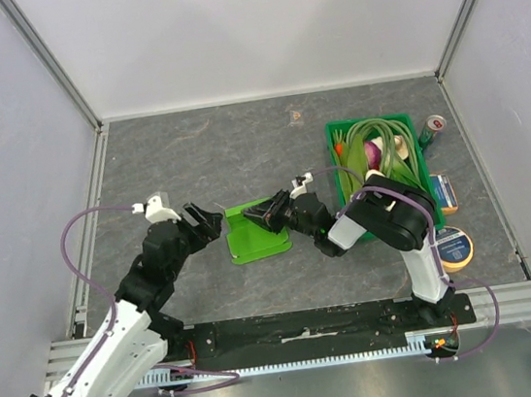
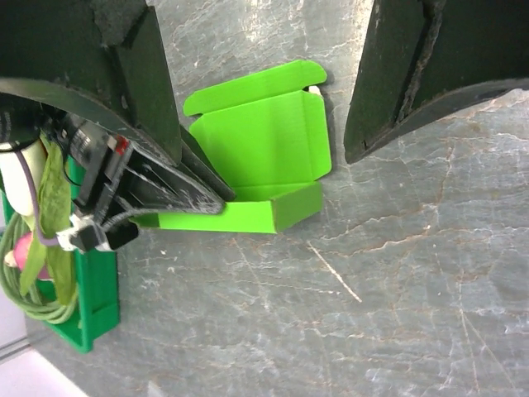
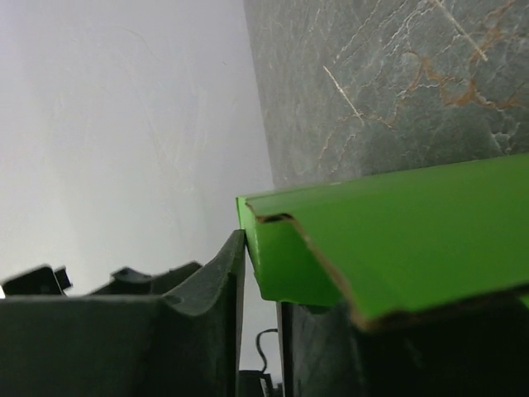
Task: Fold the paper box
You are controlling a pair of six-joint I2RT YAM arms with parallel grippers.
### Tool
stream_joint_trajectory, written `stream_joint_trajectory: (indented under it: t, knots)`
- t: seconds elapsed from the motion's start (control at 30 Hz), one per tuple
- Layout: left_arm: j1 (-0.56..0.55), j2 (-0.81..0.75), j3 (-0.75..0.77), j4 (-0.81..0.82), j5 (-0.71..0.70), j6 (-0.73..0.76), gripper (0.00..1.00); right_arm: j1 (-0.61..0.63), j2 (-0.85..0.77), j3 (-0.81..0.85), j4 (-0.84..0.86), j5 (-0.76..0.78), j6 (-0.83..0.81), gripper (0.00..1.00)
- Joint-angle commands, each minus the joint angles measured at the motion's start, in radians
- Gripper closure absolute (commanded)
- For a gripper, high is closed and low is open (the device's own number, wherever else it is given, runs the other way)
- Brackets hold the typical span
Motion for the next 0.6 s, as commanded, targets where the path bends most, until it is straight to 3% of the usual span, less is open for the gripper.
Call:
stream_joint_trajectory:
  t: [0.0,0.07,0.13,0.2,0.23,0.27,0.33,0.47,0.57]
  knots:
    - [0.123,0.116,0.051,0.029,0.26,0.008,0.15,0.005,-0.059,0.002,-0.078,0.0,-0.116,0.7]
    - [0.127,0.156,0.051,0.071,0.293,0.034,0.15,0.0,-0.085,0.002,-0.119,-0.017,-0.174,0.6]
    - [0.127,0.173,0.054,0.103,0.286,0.068,0.19,-0.008,-0.131,-0.007,-0.148,-0.028,-0.221,0.55]
    - [0.127,0.188,0.043,0.125,0.281,0.121,0.25,-0.017,-0.19,-0.013,-0.209,-0.051,-0.298,0.43]
    - [0.127,0.194,0.037,0.143,0.276,0.135,0.27,-0.023,-0.213,-0.015,-0.237,-0.063,-0.327,0.35]
    - [0.127,0.199,0.029,0.151,0.272,0.152,0.29,-0.028,-0.241,-0.015,-0.298,-0.075,-0.367,0.16]
    - [0.126,0.22,-0.001,0.178,0.269,0.186,0.31,-0.032,-0.332,-0.003,-0.386,-0.111,-0.523,0.07]
    - [0.114,0.259,-0.03,0.192,0.278,0.2,0.35,-0.061,-0.513,-0.006,-0.732,-0.119,-0.815,0.06]
    - [0.112,0.277,-0.029,0.208,0.267,0.16,0.29,-0.115,-0.626,0.014,-0.953,-0.076,-1.053,0.05]
